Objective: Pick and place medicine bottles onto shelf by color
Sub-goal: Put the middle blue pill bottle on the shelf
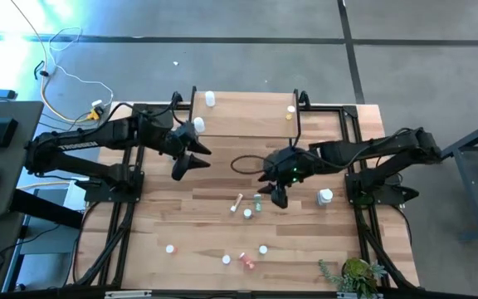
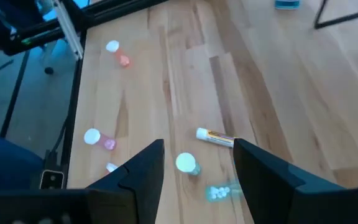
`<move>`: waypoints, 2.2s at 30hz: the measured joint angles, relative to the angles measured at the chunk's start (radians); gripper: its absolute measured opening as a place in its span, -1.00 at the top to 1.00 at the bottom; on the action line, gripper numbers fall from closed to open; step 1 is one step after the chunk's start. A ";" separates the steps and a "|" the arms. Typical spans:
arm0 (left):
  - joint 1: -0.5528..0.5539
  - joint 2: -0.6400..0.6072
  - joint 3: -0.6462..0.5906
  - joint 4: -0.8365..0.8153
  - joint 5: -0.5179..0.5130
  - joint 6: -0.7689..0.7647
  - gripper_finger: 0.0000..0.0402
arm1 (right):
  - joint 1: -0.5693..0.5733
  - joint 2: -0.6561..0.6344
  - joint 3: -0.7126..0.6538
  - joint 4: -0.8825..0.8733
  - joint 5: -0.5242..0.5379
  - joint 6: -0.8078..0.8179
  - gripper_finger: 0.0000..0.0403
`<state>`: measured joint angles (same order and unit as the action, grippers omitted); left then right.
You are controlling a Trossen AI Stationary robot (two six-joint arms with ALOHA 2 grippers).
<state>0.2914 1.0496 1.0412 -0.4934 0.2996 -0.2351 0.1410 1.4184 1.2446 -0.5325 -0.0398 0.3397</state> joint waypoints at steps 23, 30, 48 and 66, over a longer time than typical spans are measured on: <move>-0.117 0.000 0.000 -0.035 0.000 -0.024 -0.11 | 0.135 0.279 0.000 0.145 0.090 -0.206 0.09; -0.117 0.001 0.000 -0.154 -0.114 -0.024 -0.11 | 0.135 0.347 0.000 0.154 0.089 -0.182 0.09; -0.117 0.001 0.000 -0.200 -0.158 -0.024 -0.11 | 0.127 0.444 0.001 0.185 0.096 -0.183 0.09; -0.117 0.001 0.001 -0.199 -0.166 -0.024 -0.11 | 0.119 0.476 0.000 0.175 0.092 -0.180 0.12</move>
<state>0.1749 1.0508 1.0420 -0.6920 0.1341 -0.2592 0.2604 1.8942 1.2449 -0.3572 0.0521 0.1601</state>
